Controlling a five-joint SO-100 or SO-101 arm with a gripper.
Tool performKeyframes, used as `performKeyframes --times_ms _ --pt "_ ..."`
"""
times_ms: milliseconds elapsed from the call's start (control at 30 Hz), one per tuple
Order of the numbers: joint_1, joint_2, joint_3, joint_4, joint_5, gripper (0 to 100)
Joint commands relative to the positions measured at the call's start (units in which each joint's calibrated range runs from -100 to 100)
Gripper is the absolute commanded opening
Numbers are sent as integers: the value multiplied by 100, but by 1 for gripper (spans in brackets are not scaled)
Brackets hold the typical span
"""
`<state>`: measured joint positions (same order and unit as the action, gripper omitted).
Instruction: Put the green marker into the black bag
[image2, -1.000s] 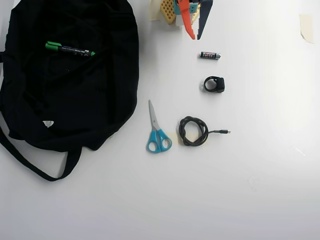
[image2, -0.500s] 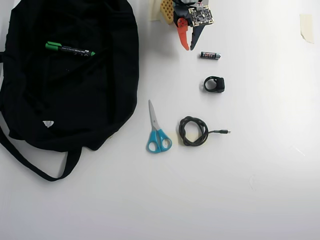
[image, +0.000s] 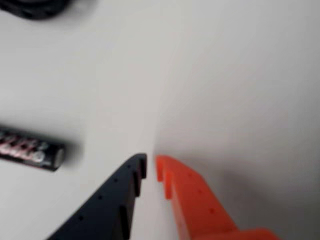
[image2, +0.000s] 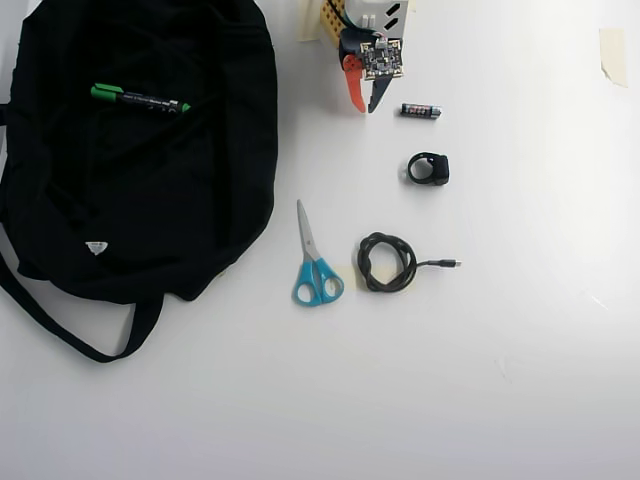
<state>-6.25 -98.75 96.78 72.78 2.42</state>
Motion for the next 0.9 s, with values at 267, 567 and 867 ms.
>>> performKeyframes --times_ms 267,567,867 --pt "26 -66 250 -8 20 2" --pt "26 -66 250 -8 20 2" --pt "26 -58 250 -8 20 2"
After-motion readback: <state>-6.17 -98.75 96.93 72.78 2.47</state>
